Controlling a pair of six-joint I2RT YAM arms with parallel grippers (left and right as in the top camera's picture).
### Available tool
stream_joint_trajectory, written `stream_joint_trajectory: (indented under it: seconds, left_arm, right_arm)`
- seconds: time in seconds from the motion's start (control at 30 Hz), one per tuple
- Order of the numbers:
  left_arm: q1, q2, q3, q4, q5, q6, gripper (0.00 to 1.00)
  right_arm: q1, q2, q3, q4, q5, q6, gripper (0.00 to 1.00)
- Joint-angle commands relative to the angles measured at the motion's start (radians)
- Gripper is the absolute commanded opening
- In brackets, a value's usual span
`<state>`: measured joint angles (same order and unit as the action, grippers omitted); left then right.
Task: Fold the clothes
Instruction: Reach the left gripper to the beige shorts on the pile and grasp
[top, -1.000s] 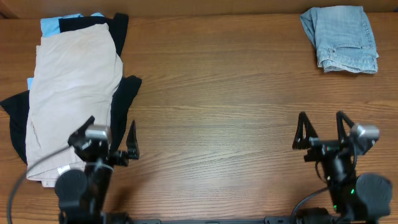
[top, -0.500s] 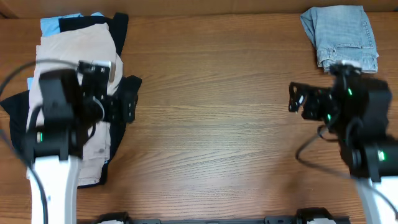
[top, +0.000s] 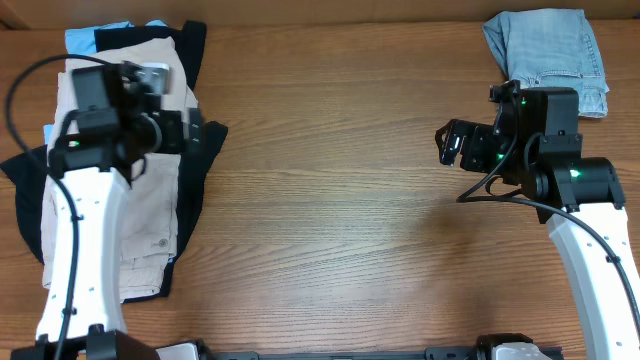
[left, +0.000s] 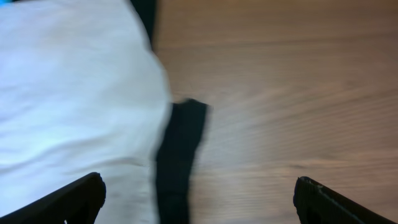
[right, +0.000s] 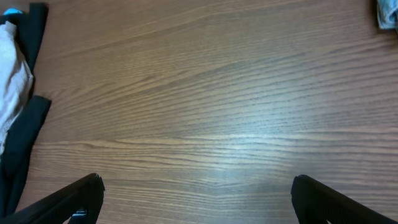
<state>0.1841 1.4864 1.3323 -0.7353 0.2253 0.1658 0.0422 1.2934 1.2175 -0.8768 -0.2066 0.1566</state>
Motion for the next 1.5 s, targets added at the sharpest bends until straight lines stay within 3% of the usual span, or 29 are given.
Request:
stream_joint_trajectory:
  seconds: [0.0,0.17,0.33,0.47,0.67,0.87,1.0,1.13,1.4,1.47]
  left_arm:
    - [0.117,0.053,0.029,0.058,0.083,0.190,1.00]
    - [0.279,0.134,0.029,0.152,0.121,0.064,1.00]
    - [0.420,0.210,0.029,0.216,0.047,-0.059,1.00]
    - [0.495,0.264,0.028,0.234,-0.051,-0.053,1.00]
    - [0.554,0.372,0.028,0.272,-0.040,0.016,1.00]
    - [0.595,0.443,0.028,0.280,-0.040,0.071,0.87]
    - [0.626,0.476,0.028,0.283,-0.037,0.075,0.67]
    - [0.640,0.508,0.028,0.283,0.030,0.104,0.56]
    - [0.620,0.544,0.028,0.282,0.042,0.104,0.49]
    - [0.614,0.547,0.028,0.282,0.057,0.103,0.37]
  right_arm:
    - [0.007,-0.008,0.030,0.017,-0.016,-0.001,1.00]
    - [0.007,-0.008,0.030,0.014,-0.016,-0.001,1.00]
    - [0.007,-0.008,0.030,0.009,-0.016,-0.001,1.00]
    - [0.007,-0.008,0.030,0.007,-0.016,-0.001,1.00]
    - [0.007,-0.008,0.030,0.006,-0.016,-0.001,1.00]
    - [0.007,-0.008,0.030,-0.012,-0.016,-0.001,1.00]
    - [0.007,-0.008,0.030,-0.016,-0.012,-0.002,1.00]
    - [0.007,-0.008,0.030,-0.013,-0.012,-0.002,1.00]
    - [0.007,-0.008,0.030,-0.013,-0.012,-0.001,1.00]
    - [0.007,-0.008,0.030,-0.011,-0.013,-0.001,1.00]
